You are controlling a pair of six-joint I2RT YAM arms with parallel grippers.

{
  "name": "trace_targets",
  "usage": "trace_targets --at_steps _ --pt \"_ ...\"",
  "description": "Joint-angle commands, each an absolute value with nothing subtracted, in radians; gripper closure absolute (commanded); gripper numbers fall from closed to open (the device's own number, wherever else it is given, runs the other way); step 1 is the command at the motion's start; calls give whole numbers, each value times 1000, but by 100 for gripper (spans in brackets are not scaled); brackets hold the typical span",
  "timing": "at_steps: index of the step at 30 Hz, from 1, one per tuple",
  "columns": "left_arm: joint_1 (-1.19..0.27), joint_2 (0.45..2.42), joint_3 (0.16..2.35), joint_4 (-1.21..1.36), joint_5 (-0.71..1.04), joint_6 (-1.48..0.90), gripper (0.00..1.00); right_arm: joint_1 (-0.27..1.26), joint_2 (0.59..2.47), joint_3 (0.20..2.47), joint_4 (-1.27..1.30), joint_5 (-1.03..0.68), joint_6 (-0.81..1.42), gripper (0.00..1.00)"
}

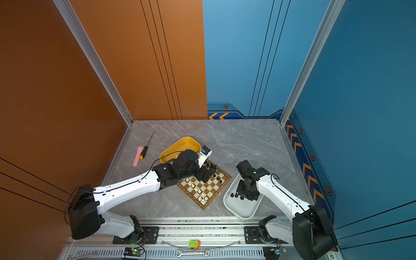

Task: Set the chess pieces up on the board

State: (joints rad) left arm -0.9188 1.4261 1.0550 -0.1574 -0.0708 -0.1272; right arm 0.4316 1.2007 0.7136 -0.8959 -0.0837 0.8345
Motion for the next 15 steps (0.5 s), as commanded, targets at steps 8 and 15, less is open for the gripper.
trace_targets --at_steps 8,15 --pt "-940 1429 1125 -227 -109 -109 2 403 1236 696 -874 -125 784 70" --pt "-939 1438 1125 -228 -116 -100 2 400 1268 702 -859 -129 772 72"
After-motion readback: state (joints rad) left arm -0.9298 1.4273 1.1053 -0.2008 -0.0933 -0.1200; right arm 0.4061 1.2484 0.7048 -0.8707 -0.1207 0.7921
